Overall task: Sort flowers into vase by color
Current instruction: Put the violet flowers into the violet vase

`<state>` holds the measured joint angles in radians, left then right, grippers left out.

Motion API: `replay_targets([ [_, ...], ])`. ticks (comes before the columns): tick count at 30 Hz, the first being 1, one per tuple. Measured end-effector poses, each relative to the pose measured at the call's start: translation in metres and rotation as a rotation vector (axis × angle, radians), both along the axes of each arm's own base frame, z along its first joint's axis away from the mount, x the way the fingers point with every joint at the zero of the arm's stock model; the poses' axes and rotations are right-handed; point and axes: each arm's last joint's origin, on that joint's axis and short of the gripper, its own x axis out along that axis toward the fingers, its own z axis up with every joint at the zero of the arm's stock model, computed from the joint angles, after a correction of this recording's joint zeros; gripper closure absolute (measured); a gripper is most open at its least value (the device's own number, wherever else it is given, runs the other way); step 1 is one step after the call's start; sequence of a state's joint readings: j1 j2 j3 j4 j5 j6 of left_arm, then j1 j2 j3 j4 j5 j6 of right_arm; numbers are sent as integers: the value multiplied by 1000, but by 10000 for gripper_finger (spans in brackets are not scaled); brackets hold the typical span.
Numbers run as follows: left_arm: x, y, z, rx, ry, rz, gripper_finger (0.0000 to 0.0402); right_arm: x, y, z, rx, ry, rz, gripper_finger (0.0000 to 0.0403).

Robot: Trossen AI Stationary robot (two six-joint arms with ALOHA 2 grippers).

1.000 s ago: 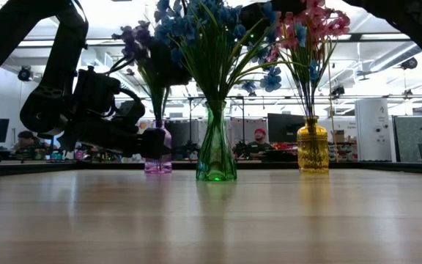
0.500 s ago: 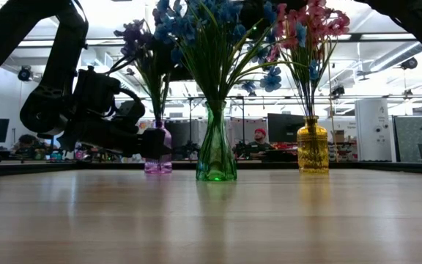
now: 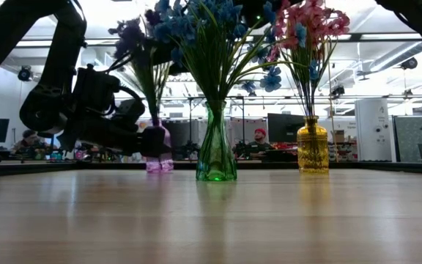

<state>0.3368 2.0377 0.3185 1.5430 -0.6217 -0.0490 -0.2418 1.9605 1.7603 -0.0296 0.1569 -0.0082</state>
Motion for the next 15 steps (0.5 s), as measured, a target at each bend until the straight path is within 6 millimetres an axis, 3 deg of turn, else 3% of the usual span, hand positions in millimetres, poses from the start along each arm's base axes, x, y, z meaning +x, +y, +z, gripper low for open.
replay_targets([
  [15, -4, -2, 1, -3, -15, 44, 93, -5, 3, 8, 0, 10, 5, 76],
])
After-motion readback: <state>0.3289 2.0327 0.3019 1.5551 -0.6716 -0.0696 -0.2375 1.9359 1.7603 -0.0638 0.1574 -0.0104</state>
